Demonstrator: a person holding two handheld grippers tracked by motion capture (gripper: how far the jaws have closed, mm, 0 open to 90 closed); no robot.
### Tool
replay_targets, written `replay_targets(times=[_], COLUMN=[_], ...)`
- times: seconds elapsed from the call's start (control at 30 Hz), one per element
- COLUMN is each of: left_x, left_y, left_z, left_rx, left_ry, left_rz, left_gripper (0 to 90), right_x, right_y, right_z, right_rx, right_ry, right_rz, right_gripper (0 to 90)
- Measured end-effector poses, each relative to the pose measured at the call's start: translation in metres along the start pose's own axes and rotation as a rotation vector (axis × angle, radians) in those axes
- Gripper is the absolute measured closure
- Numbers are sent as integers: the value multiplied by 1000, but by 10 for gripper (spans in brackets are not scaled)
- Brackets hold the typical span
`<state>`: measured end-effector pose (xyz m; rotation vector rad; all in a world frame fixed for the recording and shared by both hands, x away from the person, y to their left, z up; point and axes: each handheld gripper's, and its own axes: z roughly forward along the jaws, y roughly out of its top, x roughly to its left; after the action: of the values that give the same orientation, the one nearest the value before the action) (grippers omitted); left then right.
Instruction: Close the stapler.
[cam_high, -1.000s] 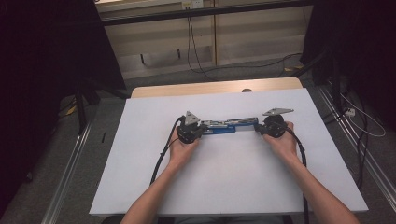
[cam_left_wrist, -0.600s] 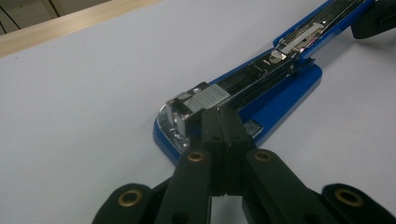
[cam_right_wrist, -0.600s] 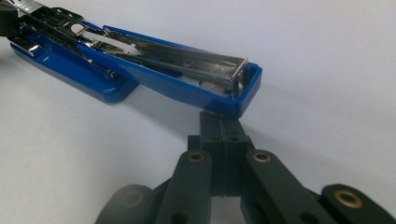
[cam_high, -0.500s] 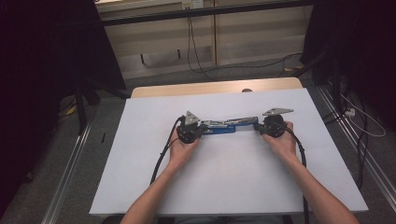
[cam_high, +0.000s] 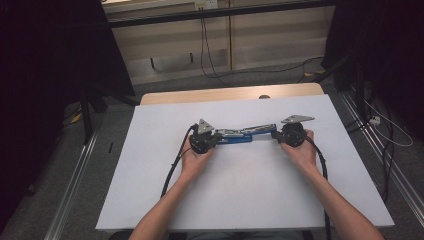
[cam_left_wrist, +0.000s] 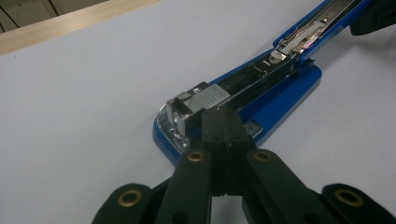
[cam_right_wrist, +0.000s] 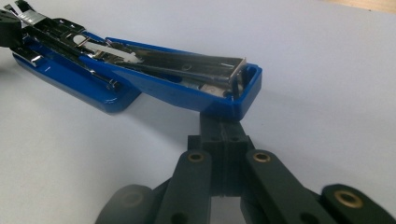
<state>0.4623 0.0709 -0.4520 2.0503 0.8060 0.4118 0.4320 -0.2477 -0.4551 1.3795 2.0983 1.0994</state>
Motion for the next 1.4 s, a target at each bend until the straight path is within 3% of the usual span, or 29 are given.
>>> replay_targets(times=[0.4,0.87,1.0,1.07,1.1,1.27,1.4], left_x=[-2,-2,-5,-6,-8,-11,-12], left_y=[0,0,0,-1,-3,-3,-1], left_z=[0,-1,-2,-3,-3,-5,-10], left_rx=[3,0,3,1,-10,-14,-14], left_ry=[2,12,5,22,15,-3,-21], left_rz=[1,9,19,38,21,21,50], left_gripper=[900,896,877,863,858,830,801], right_x=[5,7,6,6,6,6,8], right_y=[4,3,3,3,3,3,4], right_z=[-2,-3,-4,-5,-6,-8,-9], right_rx=[-77,-93,-101,-106,-109,-118,-110], right_ry=[26,45,45,47,46,45,59], right_rz=[-24,-21,-20,-17,-20,-16,-36], right_gripper=[900,894,865,853,848,797,720])
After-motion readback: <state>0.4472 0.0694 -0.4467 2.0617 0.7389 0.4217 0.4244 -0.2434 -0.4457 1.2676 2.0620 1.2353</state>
